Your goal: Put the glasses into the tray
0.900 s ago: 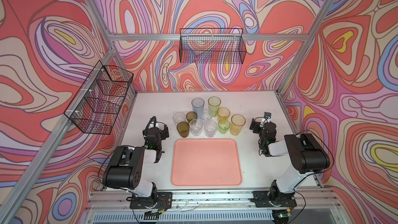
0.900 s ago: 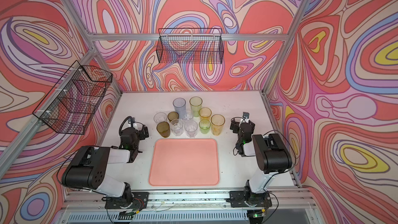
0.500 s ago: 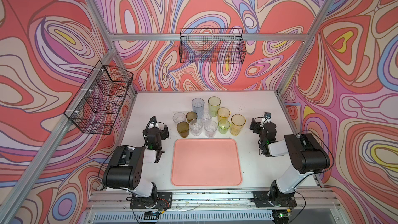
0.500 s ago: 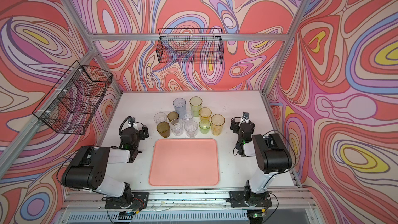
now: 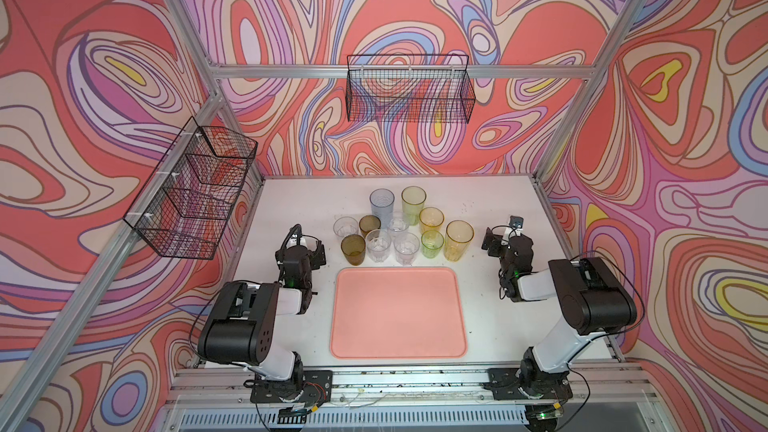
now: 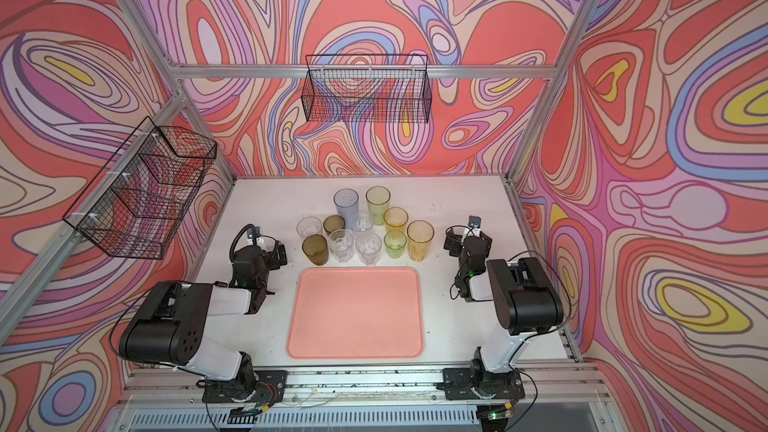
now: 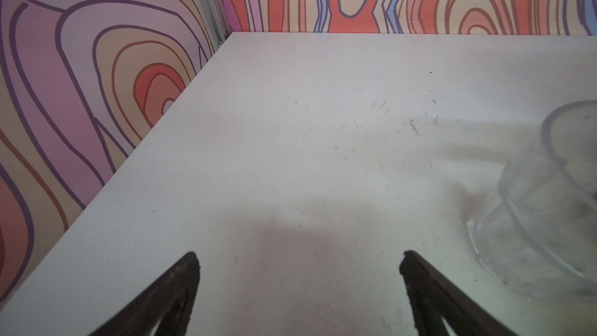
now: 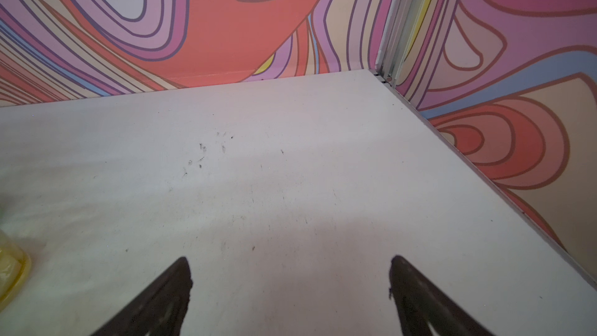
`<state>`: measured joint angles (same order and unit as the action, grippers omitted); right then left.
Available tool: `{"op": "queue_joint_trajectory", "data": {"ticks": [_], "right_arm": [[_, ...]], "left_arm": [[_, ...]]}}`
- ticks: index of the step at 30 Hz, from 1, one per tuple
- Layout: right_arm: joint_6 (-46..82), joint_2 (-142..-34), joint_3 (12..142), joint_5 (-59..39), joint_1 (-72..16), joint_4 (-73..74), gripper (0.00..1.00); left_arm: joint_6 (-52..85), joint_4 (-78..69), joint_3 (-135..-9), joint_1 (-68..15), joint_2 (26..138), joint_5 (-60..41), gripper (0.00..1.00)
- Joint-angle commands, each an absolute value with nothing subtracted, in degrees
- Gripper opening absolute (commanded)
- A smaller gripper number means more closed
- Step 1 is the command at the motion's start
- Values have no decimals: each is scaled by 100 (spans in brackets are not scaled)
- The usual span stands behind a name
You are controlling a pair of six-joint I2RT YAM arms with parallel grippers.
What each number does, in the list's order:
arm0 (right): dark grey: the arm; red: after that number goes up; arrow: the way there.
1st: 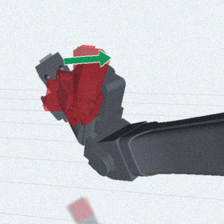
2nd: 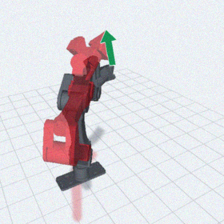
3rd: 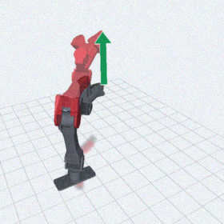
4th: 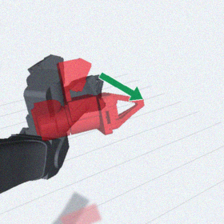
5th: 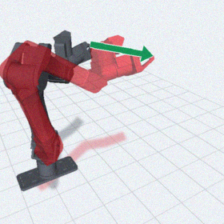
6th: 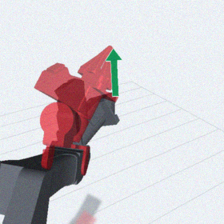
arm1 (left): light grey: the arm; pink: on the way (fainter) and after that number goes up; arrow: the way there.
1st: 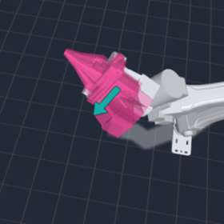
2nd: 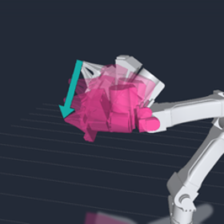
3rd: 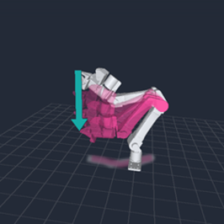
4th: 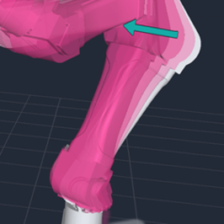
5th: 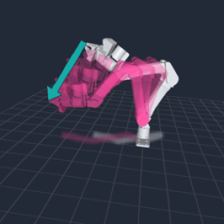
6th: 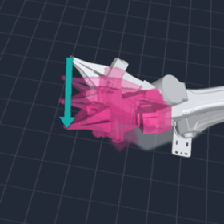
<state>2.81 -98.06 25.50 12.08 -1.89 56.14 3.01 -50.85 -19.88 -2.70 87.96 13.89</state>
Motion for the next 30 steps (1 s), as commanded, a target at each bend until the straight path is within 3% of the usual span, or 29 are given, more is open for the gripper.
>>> {"op": "queue_joint_trajectory", "data": {"ticks": [1, 9, 18, 23, 30], "right_arm": [[252, -9870, 2630, 1265, -161, 5651, 98], [321, -9473, 2533, 1494, -167, 5505, 98], [357, -8952, 2357, 1787, -199, 5390, 98], [445, -8460, 2468, 2131, -254, 4806, 98], [1362, -7592, 2801, 2458, -259, 3057, 98]], "left_arm": [[214, -5282, -2091, -290, 8865, 1354, 100], [228, -5499, -1717, -332, 8283, 1568, 100], [397, -4612, -1674, -510, 7167, 2328, 100], [810, -3576, -1894, -608, 6434, 2183, 100], [2315, -888, -2832, -659, 5766, 2388, 100]]}}
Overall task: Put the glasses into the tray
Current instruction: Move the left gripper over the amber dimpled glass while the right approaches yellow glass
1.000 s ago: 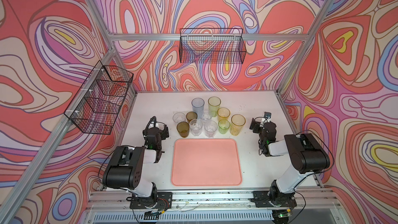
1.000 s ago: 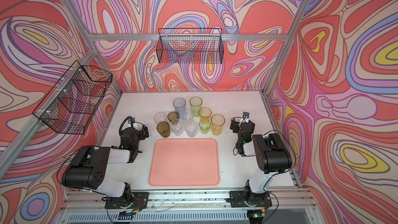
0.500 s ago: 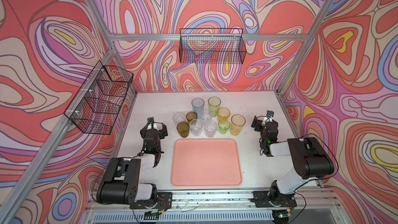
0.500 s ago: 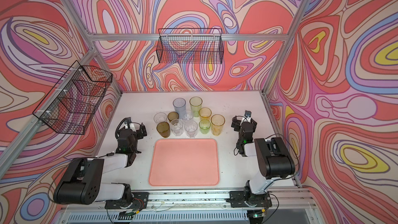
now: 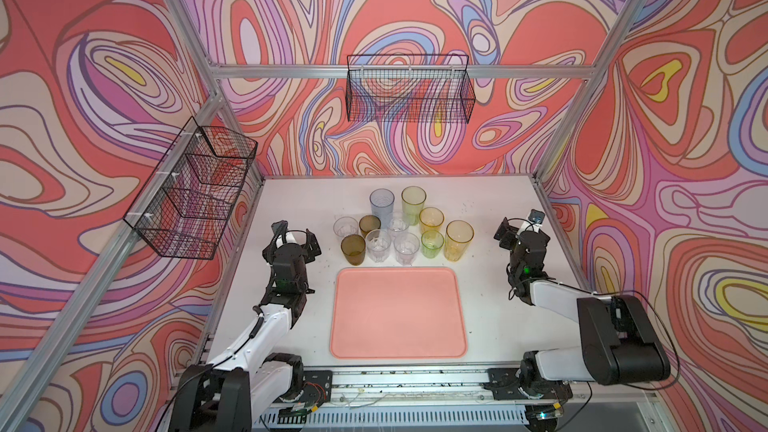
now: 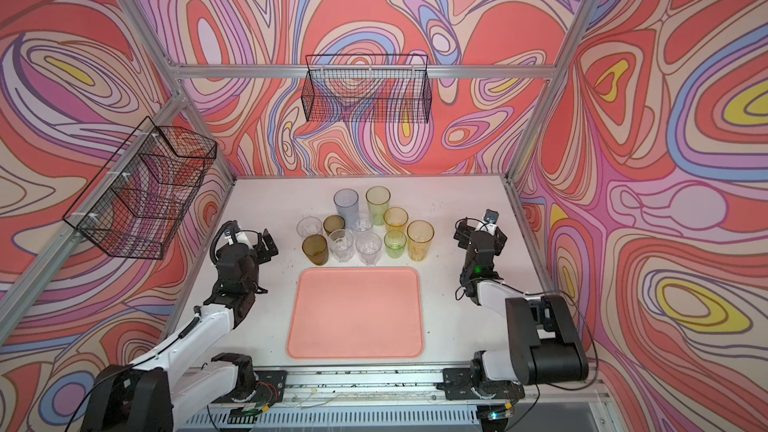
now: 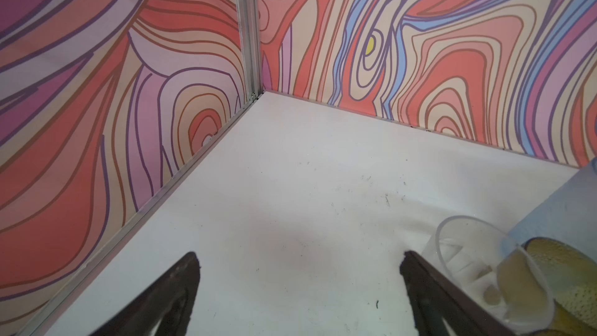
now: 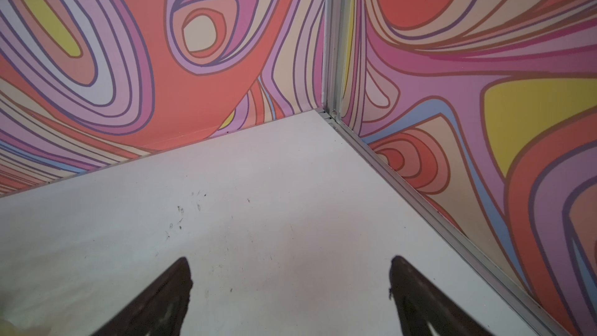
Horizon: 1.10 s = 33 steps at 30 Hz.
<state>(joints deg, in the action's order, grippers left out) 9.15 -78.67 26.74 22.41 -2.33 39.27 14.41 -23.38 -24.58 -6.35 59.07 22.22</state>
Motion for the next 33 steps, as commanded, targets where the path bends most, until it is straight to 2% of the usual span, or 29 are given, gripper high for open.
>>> {"op": "queue_joint_trajectory", "data": {"ticks": [1, 6, 15, 18, 23, 33], "right_arm": [[1530, -7453, 2856, 2414, -259, 2766, 98], [2076, -6955, 3465, 1572, -262, 1007, 98], [2500, -6679, 4713, -24, -263, -1486, 97], [2625, -6654, 4865, -498, -263, -1819, 97], [2723, -6686, 4879, -1434, -259, -1906, 97], [2421, -6653, 4696, -1573, -257, -2008, 96]], "left_arm": [[2491, -461, -3062, -654, 5765, 2375, 100], [3204, 1165, -3912, -702, 5864, 2131, 100], [3322, 2729, -4864, -940, 6230, 793, 100], [3262, 2800, -4878, -1055, 6186, 500, 98], [3262, 2489, -4605, -1168, 6064, 103, 89], [3257, 2039, -4488, -1289, 6475, -460, 71]]}}
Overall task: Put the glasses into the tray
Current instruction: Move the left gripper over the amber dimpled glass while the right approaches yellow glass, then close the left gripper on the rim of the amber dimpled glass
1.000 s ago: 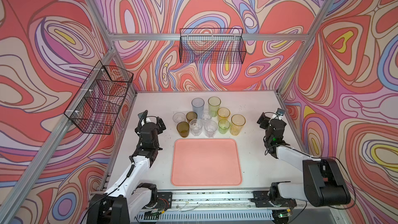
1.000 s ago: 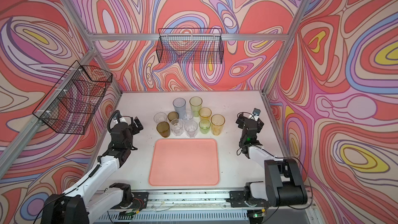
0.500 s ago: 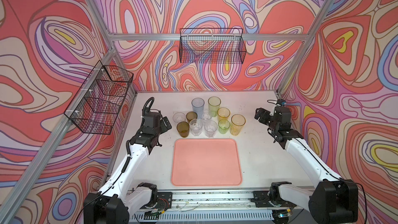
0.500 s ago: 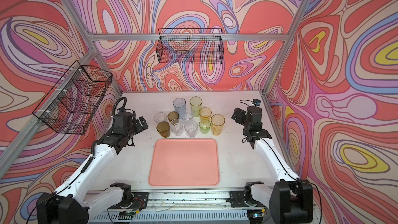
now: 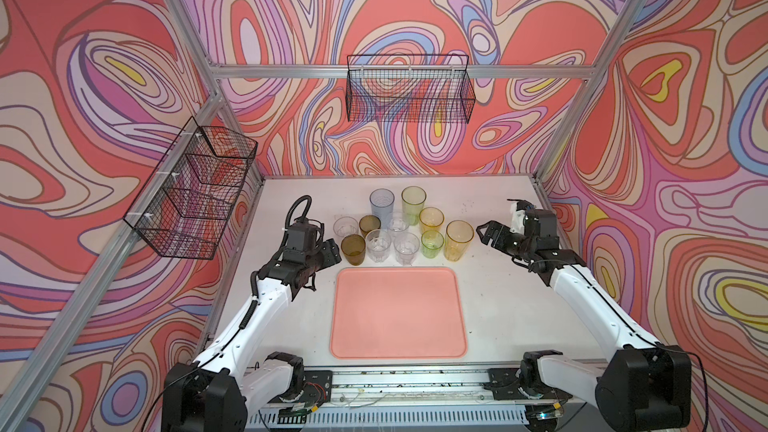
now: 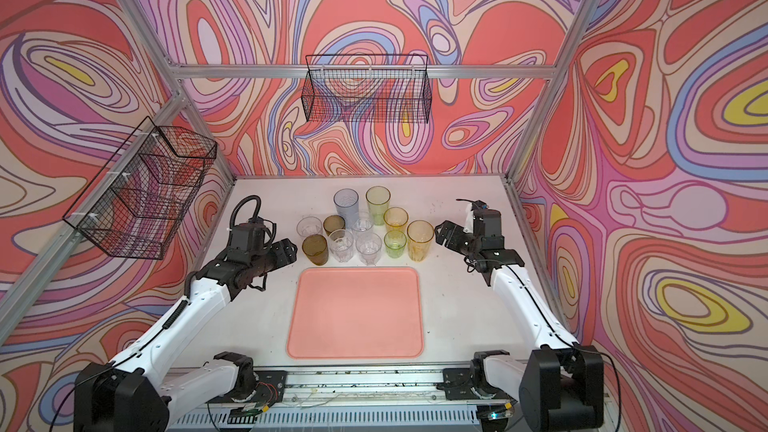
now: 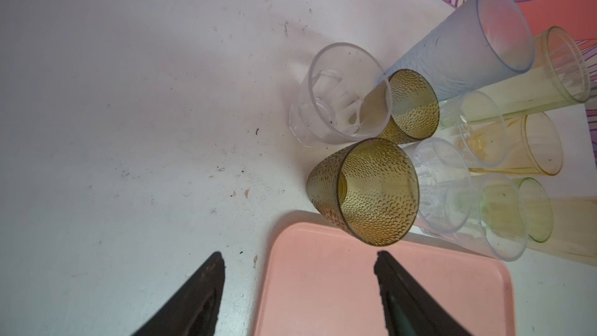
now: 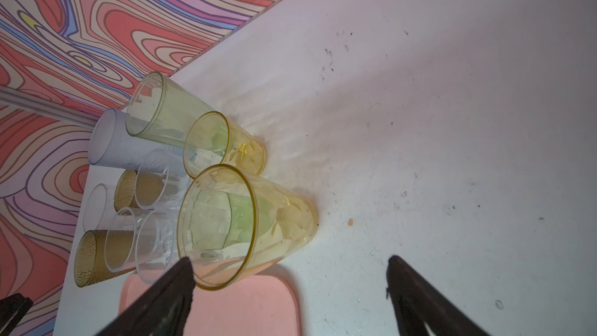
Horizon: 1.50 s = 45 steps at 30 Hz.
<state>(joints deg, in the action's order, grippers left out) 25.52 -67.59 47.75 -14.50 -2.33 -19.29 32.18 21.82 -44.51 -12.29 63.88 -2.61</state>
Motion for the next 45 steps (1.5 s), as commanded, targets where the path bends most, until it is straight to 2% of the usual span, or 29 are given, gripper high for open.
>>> {"op": "queue_joint_trajectory", "data": {"ticks": [1, 6, 13, 17, 26, 31, 40, 45], "right_arm": [[2422, -6602, 4667, -1573, -263, -1991, 96], [2454, -6504, 4630, -1661, -259, -1966, 95], [2744, -6368, 4525, -1591, -266, -1897, 95], [3041, -6295, 4425, -1546, -271, -1828, 98], [3071, -6228, 4341, -1837, -264, -1738, 98], [3049, -6258, 4351, -1768, -266, -1862, 98], [3041, -6302, 4334, -1707, -269, -1949, 98], [3057, -6318, 4346, -1714, -262, -1966, 98]], "left_arm": [[3238, 2028, -4516, -1320, 6512, -450, 70], [3239, 1898, -4543, -1381, 6672, -474, 60], [3252, 1976, -4800, -1400, 7009, -431, 54], [3261, 1968, -4954, -1406, 7237, -459, 45], [3254, 1831, -5141, -1432, 7560, -510, 34], [3237, 1793, -5186, -1473, 7705, -527, 31], [3144, 1823, -5233, -1572, 7853, -343, 19], [3085, 1877, -5271, -1620, 7948, -239, 17]]}}
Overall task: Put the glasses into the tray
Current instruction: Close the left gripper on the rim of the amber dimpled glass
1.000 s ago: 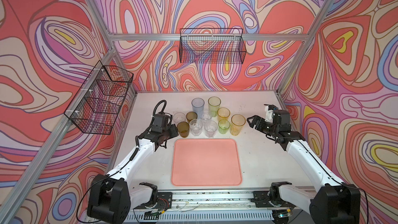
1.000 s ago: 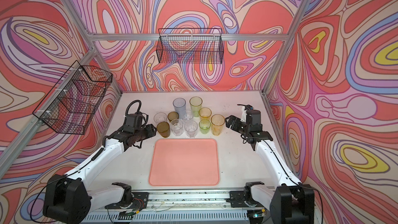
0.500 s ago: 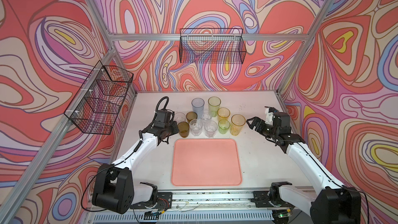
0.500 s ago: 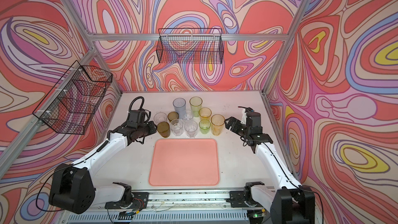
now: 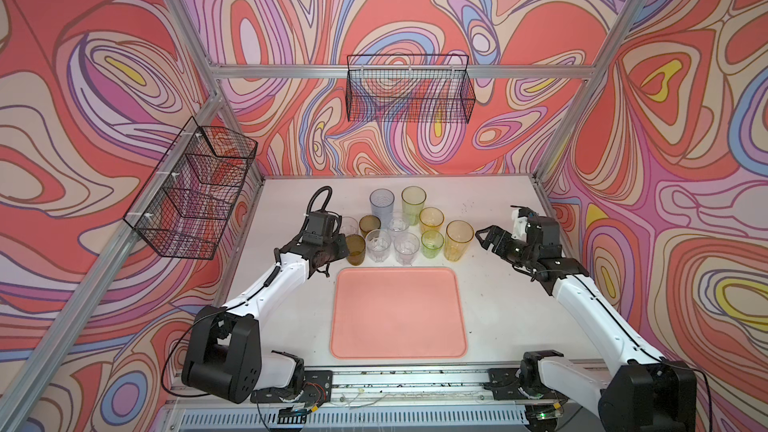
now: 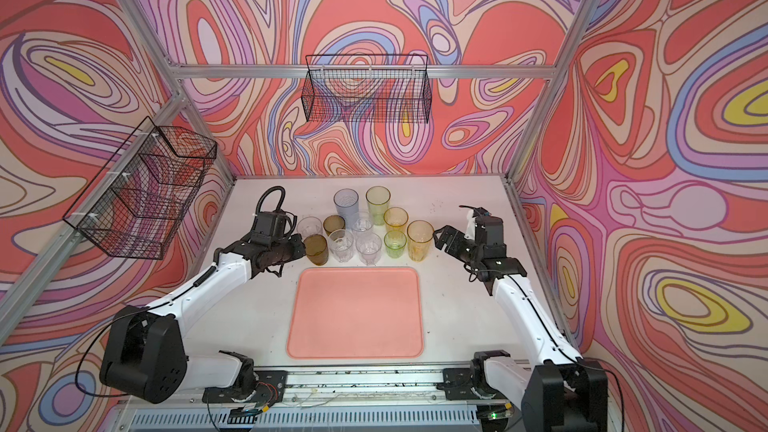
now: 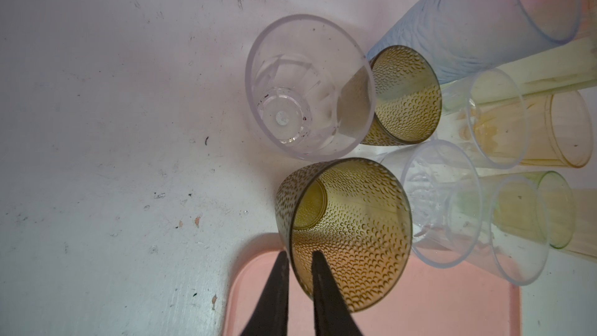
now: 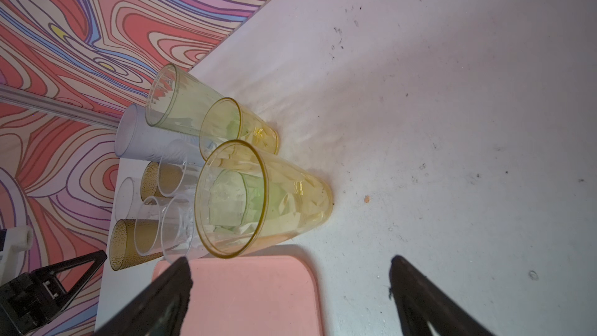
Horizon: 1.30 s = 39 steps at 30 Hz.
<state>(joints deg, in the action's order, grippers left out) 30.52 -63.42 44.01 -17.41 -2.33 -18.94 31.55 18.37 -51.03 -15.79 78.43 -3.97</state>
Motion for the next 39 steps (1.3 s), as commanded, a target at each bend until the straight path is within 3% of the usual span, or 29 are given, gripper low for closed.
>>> {"op": "queue_joint_trajectory", "data": {"ticks": [1, 29, 39], "right_arm": [[3057, -6319, 4342, -1720, -270, -1977, 98], [3055, -6293, 4368, -1715, -264, -2057, 98], [3054, -6232, 4370, -1714, -266, -2079, 98]], "left_arm": [[3068, 1884, -5286, -1634, 7958, -225, 17], [2944, 2012, -5432, -1729, 8437, -18, 4], [2931, 2256, -5450, -1757, 8109, -17, 0]]}}
